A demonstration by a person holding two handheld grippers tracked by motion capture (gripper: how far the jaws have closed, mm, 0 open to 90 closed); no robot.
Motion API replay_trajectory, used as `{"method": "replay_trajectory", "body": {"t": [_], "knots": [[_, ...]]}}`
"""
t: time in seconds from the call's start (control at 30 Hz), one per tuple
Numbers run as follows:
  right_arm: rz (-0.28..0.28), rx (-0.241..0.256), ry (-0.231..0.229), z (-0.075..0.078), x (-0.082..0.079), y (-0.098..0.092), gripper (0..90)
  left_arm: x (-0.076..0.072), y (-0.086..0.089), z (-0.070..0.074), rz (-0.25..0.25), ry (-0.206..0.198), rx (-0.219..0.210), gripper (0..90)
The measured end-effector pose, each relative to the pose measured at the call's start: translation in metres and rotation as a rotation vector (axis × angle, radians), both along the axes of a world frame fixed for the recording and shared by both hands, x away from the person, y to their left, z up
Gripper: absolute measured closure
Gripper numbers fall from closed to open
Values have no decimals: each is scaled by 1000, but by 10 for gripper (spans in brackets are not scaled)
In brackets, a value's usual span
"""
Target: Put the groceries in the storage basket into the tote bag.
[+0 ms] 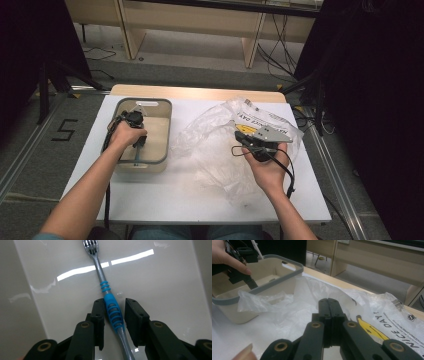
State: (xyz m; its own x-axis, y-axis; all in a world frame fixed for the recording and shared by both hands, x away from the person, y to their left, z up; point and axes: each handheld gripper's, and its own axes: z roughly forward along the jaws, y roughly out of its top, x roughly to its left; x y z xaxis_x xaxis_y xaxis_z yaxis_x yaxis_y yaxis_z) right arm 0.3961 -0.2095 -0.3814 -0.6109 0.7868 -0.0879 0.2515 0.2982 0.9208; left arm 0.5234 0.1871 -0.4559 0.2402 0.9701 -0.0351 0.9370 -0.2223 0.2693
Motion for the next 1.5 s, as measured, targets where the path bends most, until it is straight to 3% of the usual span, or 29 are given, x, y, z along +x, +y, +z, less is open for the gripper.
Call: {"method": "replay_trajectory", "body": {"t": [0.67, 0.97, 1.5], "knots": [[0, 0, 2, 0, 0, 1, 900, 1, -3, 0, -34, -3, 15, 773], [-1, 0, -1, 0, 0, 0, 900, 0, -7, 1, -64, -14, 50, 783], [-4, 4, -6, 0, 0, 0, 900, 0, -8, 2, -74, -33, 37, 785]]}}
